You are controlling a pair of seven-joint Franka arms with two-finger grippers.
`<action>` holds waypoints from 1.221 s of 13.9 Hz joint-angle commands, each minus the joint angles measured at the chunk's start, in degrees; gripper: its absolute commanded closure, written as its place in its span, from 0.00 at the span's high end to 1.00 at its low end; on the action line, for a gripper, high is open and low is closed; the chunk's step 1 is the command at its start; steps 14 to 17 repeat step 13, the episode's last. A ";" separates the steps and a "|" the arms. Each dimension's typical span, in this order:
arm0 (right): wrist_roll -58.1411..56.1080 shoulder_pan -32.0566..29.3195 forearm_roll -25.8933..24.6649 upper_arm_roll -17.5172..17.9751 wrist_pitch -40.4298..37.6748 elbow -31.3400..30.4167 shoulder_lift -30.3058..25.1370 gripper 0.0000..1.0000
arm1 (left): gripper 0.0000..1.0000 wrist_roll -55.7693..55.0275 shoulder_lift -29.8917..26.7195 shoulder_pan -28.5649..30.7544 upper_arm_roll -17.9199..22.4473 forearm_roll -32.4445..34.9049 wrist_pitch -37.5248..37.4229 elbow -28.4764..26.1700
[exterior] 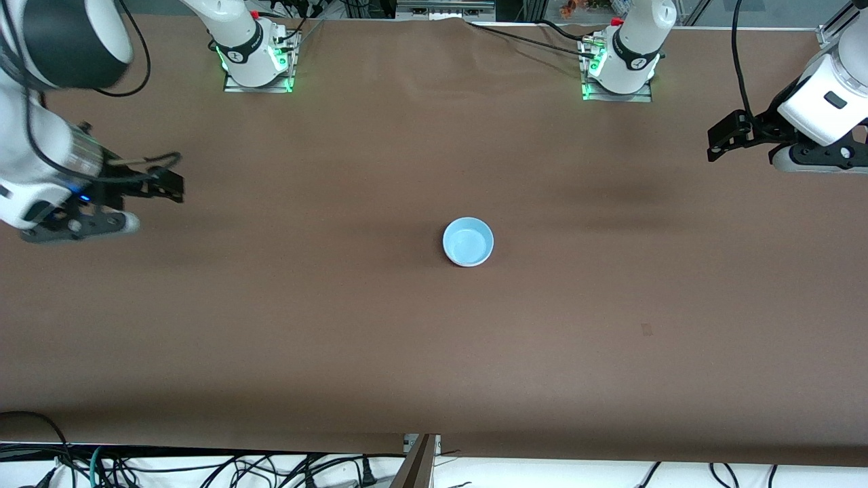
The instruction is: Stack pink and blue bowls on white bowl
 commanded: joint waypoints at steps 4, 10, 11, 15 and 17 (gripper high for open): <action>-1.54 -0.85 0.71 -4.77 -2.14 -2.81 -8.81 1.00 | 1.00 1.33 3.85 -0.01 0.31 -0.85 -0.94 5.31; -0.58 -0.85 0.71 -4.41 -6.27 -2.73 -8.20 1.00 | 1.00 1.33 6.83 0.07 0.31 -0.67 -0.59 5.31; -0.84 -1.11 0.71 -4.67 -6.27 -2.47 -8.02 1.00 | 1.00 1.33 7.27 -0.01 0.31 -0.76 -0.59 5.40; -0.76 -1.02 0.53 -4.68 -6.10 -2.47 -7.93 1.00 | 1.00 1.50 7.98 -0.02 0.48 -1.02 -0.59 5.66; -0.76 -1.02 0.53 -4.68 -6.10 -2.47 -7.93 1.00 | 1.00 1.50 7.98 -0.02 0.48 -1.02 -0.59 5.66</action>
